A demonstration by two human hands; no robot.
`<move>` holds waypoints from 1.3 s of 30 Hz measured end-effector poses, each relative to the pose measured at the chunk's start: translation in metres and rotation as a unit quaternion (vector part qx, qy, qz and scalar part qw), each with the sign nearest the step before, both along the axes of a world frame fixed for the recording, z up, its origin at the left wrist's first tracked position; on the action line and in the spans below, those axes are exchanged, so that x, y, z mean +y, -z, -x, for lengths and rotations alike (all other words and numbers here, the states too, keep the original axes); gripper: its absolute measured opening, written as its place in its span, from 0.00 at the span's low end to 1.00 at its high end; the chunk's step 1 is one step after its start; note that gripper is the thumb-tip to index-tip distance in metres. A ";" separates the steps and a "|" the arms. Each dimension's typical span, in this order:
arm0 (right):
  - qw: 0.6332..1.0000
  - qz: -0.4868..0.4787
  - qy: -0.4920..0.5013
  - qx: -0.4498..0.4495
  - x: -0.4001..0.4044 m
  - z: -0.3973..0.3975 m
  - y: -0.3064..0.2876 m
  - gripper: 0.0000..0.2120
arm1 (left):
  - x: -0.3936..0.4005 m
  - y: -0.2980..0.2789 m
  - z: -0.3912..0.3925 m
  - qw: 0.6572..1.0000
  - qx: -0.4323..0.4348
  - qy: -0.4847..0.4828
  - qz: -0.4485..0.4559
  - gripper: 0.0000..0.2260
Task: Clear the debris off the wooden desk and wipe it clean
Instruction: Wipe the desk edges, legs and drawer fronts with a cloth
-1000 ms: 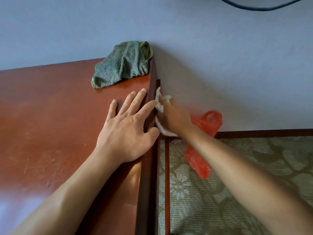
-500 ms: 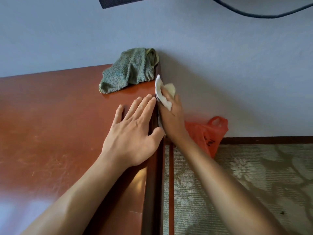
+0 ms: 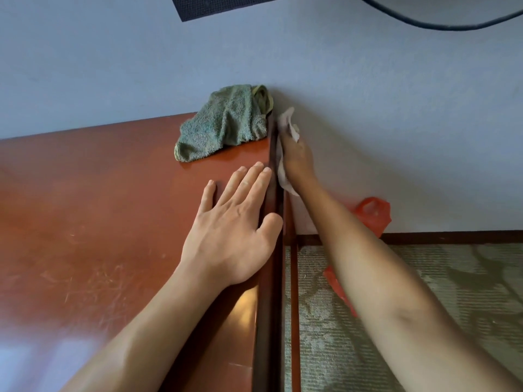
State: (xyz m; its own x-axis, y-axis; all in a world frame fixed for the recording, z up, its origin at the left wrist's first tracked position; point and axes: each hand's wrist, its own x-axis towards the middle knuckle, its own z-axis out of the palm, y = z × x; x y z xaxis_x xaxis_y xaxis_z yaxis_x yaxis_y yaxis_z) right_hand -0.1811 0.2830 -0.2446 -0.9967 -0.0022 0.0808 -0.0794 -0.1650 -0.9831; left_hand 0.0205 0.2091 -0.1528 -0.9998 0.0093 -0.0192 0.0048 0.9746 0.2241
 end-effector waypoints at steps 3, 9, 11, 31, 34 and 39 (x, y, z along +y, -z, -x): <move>0.999 0.009 0.021 -0.028 -0.007 0.011 -0.008 0.23 | -0.002 -0.001 0.000 1.000 -0.001 -0.002 -0.004 0.35; 0.998 -0.061 0.032 -0.008 0.001 -0.018 -0.004 0.16 | -0.002 -0.001 0.001 1.000 -0.003 0.001 -0.004 0.34; 0.997 -0.061 0.048 0.006 0.001 -0.034 -0.006 0.13 | -0.004 0.001 0.000 1.000 -0.002 -0.002 -0.010 0.34; 0.982 -0.140 0.082 0.092 -0.002 -0.050 0.041 0.21 | 0.001 0.003 0.001 0.999 -0.002 0.000 0.050 0.34; 0.982 -0.163 0.093 -0.023 -0.011 0.033 0.035 0.24 | 0.000 0.002 0.001 0.999 0.000 0.000 0.048 0.33; 0.988 -0.118 0.072 -0.062 0.000 0.041 0.063 0.17 | -0.002 0.004 0.004 0.999 0.004 0.003 0.048 0.33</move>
State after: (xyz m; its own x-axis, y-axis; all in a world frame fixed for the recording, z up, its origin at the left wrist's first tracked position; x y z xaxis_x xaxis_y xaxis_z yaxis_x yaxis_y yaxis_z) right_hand -0.2225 0.2834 -0.3076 -0.9902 0.1369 -0.0279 0.0384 0.0748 -0.9965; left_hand 0.0164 0.2073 -0.1572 -0.9998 0.0145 -0.0130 0.0127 0.9914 0.1299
